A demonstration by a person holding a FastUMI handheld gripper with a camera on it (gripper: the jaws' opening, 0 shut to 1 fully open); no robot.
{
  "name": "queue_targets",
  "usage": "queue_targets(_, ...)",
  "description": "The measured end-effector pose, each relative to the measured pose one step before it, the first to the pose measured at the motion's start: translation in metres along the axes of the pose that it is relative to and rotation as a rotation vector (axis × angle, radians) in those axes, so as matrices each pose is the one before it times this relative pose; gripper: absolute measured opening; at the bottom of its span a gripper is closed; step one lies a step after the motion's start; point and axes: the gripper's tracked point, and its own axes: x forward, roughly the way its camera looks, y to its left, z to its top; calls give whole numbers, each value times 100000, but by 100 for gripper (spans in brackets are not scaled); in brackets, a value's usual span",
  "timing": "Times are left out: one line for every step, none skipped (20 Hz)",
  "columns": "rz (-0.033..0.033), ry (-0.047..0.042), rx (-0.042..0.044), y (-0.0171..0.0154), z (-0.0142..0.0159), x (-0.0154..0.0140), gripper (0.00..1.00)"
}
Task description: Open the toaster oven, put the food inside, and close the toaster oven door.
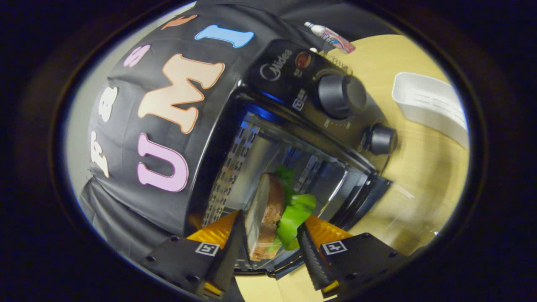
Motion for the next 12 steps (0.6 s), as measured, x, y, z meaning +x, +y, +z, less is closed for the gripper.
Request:
queue_targets(-552,-764,-1740,-157,246,-330,69)
queue_targets(-724,-944,-1679,-121,126,-545,75)
queue_targets(-1808,-1463,-1990,-301,400,-334,81)
queue_targets(-4829,-1949,-3979,-945,401,-437,87)
queue_targets(-4104,-1935,-4816,-1066,476,-303,93)
queue_targets(-2170,-846,-3947,-323,120,-231,99)
queue_targets(-281,192,-3051,-136,75,-328,99)
queue_targets(135,409,-2783,-66,-14,-373,99)
queue_targets(163,624,-2930,-79,-46,-387,99)
queue_targets(233,542,-3172,-106,-115,-453,99)
queue_targets(199,472,-3567,-65,-91,-599,99)
queue_targets(365,618,-3602,-46,-188,-670,99)
